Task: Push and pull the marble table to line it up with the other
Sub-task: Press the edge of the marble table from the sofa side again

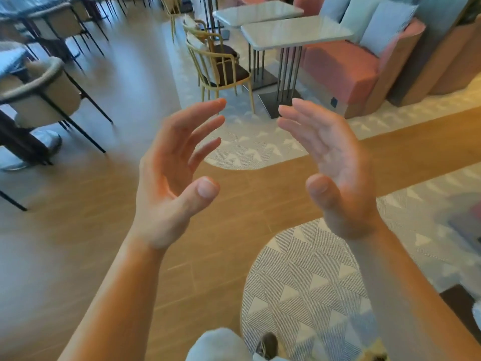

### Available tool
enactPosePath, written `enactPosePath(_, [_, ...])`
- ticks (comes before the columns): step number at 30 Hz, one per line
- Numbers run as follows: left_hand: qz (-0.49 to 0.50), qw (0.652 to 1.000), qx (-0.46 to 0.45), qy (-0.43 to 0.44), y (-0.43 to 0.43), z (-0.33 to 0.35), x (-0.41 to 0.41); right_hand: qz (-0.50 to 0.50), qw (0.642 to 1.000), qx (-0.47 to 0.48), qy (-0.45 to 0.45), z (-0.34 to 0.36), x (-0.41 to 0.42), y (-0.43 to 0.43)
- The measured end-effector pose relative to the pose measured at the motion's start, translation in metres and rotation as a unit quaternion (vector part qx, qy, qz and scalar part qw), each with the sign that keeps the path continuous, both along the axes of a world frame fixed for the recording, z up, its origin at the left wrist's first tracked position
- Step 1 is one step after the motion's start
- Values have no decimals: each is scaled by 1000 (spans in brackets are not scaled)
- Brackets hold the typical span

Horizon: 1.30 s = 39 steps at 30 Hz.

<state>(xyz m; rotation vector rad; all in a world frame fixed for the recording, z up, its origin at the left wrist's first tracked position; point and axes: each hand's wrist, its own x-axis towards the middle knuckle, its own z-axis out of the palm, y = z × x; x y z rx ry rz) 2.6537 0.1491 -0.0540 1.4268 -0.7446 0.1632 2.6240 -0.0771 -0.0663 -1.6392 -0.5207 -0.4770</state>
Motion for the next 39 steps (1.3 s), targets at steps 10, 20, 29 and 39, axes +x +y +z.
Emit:
enactPosePath(10, [9,1000,-20,-5,-37,-27,220,7,1000,-25,5,-15,223,-40])
enactPosePath(20, [-71,997,-20,-14,-136,-9,461,-59,998,-32,-11,1,429,-124])
enactPosePath(29, [-90,996,-3,2,-294,-34,633,-100,995,-16,3,-29,590,-279])
enactPosePath(39, [-34,999,-9,1,-477,-21,798,-71,997,-33,5,1,771,-468])
